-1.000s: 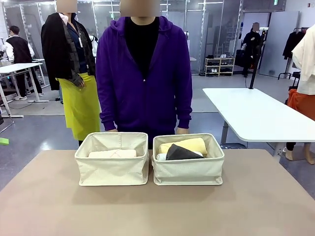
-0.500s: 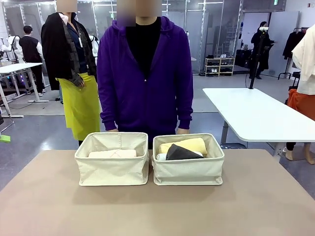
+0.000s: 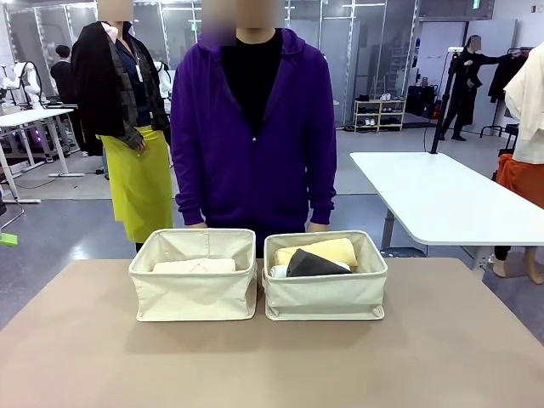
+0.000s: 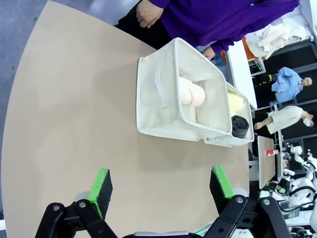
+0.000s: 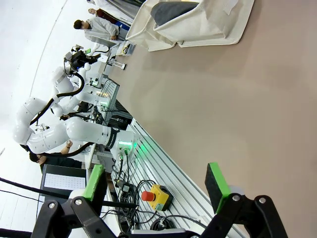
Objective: Divide the towels into two baskets.
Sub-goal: Pick up one hotel-folded towel from the bottom of the table and place it in the Fabric basket indicated by the person.
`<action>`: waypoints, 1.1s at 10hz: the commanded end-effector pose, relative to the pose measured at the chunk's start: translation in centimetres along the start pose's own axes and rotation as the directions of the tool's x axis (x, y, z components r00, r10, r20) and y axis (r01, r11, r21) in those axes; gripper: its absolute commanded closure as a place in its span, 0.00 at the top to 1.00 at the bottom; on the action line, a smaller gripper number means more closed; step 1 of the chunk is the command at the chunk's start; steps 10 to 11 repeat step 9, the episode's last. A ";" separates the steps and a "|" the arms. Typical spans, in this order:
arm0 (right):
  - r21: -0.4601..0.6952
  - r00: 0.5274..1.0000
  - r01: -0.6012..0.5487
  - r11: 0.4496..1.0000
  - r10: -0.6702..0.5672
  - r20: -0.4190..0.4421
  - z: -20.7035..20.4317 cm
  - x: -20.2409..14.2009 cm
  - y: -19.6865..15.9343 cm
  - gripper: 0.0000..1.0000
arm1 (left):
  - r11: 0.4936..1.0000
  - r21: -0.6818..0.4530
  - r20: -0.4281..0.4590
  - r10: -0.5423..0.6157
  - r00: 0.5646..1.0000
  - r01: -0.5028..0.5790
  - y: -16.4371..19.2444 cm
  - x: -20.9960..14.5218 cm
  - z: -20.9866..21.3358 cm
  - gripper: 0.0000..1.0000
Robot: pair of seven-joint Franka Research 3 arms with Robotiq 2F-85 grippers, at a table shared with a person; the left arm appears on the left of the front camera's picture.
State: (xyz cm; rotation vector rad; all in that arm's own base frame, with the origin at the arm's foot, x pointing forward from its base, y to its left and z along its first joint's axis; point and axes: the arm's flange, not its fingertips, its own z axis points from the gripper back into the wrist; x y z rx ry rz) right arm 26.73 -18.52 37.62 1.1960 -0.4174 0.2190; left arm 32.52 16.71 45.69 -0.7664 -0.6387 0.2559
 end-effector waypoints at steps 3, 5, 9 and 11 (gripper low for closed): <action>0.011 1.000 -0.007 1.000 0.006 0.015 0.1 0.0 0.3 1.00 | 1.000 -0.019 0.017 -0.016 1.000 0.016 0.3 0.0 -0.1 1.00; 0.011 1.000 -0.007 1.000 0.006 0.015 0.1 0.0 0.3 1.00 | 1.000 -0.019 0.017 -0.016 1.000 0.016 0.3 0.0 -0.1 1.00; 0.011 1.000 -0.007 1.000 0.006 0.015 0.1 0.0 0.3 1.00 | 1.000 -0.019 0.017 -0.016 1.000 0.016 0.3 0.0 -0.1 1.00; 0.011 1.000 -0.007 1.000 0.006 0.015 0.1 0.0 0.3 1.00 | 1.000 -0.019 0.017 -0.016 1.000 0.016 0.3 0.0 -0.1 1.00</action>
